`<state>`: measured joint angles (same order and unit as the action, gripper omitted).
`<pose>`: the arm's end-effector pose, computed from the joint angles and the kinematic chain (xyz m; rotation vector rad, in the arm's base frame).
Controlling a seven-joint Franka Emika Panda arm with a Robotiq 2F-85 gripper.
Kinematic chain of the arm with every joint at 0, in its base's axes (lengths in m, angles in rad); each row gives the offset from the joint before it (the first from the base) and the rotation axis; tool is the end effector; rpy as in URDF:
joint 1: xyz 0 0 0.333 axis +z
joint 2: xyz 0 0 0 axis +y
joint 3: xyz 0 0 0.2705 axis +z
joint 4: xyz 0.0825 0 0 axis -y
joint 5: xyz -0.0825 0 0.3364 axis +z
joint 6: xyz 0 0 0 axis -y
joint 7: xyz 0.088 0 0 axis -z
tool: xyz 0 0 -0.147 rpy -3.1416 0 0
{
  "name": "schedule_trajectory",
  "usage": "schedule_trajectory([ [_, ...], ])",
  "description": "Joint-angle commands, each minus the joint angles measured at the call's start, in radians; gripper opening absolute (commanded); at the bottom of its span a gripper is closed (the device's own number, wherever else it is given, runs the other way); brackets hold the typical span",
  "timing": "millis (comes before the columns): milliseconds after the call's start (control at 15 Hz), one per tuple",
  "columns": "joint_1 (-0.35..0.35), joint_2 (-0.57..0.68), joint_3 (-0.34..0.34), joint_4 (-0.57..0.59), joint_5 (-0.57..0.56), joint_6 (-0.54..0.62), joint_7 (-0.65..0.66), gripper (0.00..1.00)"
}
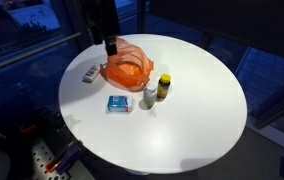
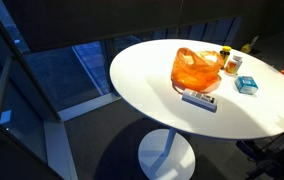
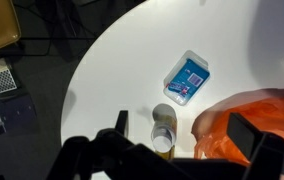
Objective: Put the blue container in the plastic bag.
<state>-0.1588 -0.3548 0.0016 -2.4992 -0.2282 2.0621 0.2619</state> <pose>0.3797 -0.0804 0.3502 2.9050 -0.4434 -0.1055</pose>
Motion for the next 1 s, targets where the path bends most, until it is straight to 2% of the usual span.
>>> schedule_trajectory([
  [0, -0.003, 0.077, -0.004, 0.027, -0.004, 0.006, 0.077, 1.00],
  [533, 0.000, 0.205, -0.050, 0.012, 0.032, 0.067, 0.129, 1.00],
  [733, 0.003, 0.254, -0.069, 0.004, 0.063, 0.130, 0.121, 1.00],
  [933, 0.010, 0.299, -0.073, -0.021, 0.058, 0.249, 0.137, 1.00],
])
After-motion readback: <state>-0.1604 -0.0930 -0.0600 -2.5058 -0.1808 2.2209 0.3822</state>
